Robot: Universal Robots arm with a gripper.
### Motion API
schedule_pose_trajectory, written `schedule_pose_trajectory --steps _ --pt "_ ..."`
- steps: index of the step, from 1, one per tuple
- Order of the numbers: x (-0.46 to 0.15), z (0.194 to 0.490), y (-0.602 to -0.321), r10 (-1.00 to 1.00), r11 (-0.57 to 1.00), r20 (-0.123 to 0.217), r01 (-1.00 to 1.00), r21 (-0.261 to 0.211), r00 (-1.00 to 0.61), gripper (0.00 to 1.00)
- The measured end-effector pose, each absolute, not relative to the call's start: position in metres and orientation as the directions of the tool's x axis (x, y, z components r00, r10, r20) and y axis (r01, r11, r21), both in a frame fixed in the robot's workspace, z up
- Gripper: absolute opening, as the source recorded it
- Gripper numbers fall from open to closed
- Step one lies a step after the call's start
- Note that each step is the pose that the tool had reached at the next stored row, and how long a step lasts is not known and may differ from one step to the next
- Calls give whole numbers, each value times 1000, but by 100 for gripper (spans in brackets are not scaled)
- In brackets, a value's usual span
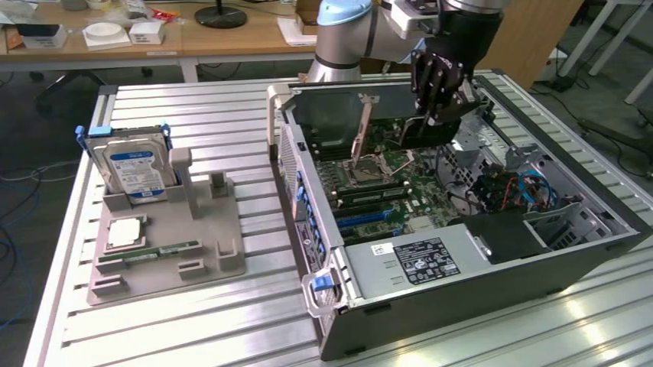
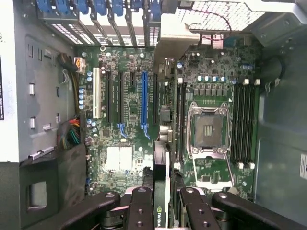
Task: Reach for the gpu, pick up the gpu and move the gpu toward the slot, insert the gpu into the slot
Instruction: 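Insert the gpu into the slot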
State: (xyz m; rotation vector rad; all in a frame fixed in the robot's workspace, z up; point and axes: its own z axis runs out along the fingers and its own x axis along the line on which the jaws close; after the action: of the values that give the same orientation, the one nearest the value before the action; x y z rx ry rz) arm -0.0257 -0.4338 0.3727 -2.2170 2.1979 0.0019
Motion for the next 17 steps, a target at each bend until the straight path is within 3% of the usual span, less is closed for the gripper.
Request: schedule_pose_trajectory --steps 17 --pt "-33 354 -437 -1000 -23 -15 -1000 -11 23 26"
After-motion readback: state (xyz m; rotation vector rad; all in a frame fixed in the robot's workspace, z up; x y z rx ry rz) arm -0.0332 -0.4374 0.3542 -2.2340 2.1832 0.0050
